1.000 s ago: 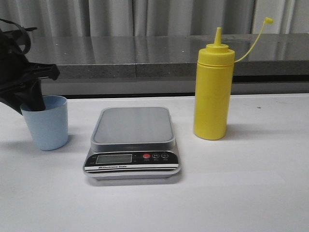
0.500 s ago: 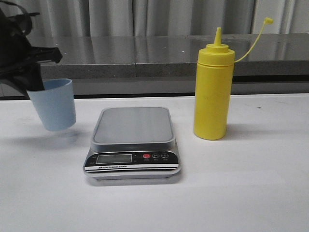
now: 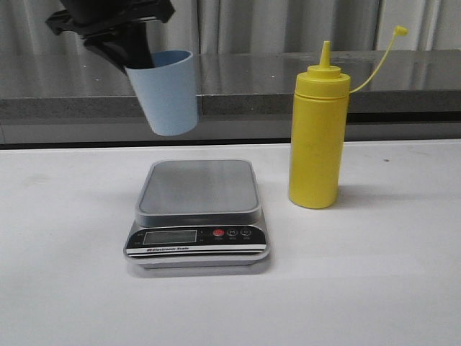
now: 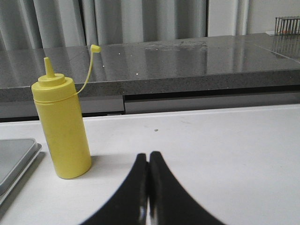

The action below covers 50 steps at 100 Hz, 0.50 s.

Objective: Pour seasoning into cup on scale with both arms
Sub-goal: 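Lift the cup with the left gripper and lower it onto the scale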

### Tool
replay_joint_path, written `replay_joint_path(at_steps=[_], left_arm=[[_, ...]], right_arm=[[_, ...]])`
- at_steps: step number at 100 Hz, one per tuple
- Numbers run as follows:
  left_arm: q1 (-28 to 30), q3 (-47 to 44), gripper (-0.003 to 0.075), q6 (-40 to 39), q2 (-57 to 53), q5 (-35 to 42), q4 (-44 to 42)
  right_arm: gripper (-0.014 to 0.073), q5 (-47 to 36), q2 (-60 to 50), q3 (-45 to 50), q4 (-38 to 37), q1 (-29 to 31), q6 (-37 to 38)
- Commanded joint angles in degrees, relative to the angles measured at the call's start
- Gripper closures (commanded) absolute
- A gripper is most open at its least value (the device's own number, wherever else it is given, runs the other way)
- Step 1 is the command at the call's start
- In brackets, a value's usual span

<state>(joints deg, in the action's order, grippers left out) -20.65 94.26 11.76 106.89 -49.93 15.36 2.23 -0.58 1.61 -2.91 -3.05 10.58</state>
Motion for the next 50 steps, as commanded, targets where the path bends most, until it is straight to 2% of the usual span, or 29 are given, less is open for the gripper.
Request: replay_joint_path(at_steps=[1,19,41,50], left_arm=[[-2.29,1.90,0.0710,0.53,-1.84,1.84,1.10],[-4.72,1.90,0.0710,0.53,1.22,2.08,0.59],[-4.69,1.90,0.0707,0.53,2.48,2.50,0.59],[-4.69,1.90,0.0659,0.53,2.48,2.50,0.59]], right_arm=[[0.0661,-4.56,-0.81,-0.05,-0.28,0.25,-0.19],[0.0661,-4.56,-0.81,-0.05,-0.28,0.25,-0.19],[0.0661,-4.56,-0.81,-0.05,-0.28,0.25,-0.19],[0.0661,-4.56,-0.81,-0.05,-0.28,0.25,-0.19]])
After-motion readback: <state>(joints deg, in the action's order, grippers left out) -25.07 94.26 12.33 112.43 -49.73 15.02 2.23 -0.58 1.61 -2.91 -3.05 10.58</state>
